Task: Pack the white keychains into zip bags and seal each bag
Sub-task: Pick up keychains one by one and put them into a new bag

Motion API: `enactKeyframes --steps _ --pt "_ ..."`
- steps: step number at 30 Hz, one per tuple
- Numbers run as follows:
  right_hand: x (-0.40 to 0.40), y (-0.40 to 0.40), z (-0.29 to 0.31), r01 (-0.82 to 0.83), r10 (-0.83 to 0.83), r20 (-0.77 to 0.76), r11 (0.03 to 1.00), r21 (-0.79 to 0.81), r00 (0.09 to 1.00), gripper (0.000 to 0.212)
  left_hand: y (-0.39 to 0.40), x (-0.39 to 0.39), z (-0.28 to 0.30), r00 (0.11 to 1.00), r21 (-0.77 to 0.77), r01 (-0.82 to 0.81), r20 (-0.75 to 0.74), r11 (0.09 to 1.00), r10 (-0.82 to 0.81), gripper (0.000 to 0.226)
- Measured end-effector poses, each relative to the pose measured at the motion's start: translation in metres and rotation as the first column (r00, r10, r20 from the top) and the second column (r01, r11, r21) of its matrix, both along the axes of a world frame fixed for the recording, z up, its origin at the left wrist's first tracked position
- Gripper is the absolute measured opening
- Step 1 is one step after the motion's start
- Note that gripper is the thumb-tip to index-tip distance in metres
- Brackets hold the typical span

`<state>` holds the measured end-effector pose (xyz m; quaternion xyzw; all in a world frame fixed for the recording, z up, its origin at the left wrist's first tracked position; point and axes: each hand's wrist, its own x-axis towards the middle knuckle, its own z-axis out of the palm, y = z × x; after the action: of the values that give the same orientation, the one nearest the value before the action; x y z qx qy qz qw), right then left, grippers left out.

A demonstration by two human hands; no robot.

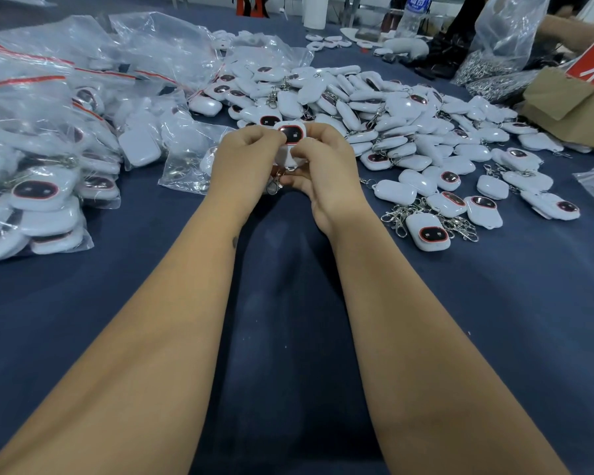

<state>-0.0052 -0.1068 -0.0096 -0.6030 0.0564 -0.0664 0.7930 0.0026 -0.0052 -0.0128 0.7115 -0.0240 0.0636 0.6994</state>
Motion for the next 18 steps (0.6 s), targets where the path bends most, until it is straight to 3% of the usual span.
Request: enactKeyframes --steps 3,9,18 --pt "0.0 -0.0004 0.001 -0.007 0.007 -0.009 0.999 0.046 1.0 0.013 -0.0002 0.0012 -0.0004 1.0 0.017 -0.001 0.007 1.0 0.001 0.032" --pt "0.0021 -0.0016 -0.0004 -0.016 0.017 -0.015 0.998 0.063 1.0 0.016 0.0 0.0032 -0.002 0.999 0.072 -0.012 0.04 0.997 0.009 0.033" --pt "0.0021 -0.0011 -0.0018 0.017 -0.015 0.025 0.998 -0.067 1.0 0.008 -0.0001 0.0035 -0.0019 1.0 0.091 0.003 0.028 0.996 -0.005 0.029"
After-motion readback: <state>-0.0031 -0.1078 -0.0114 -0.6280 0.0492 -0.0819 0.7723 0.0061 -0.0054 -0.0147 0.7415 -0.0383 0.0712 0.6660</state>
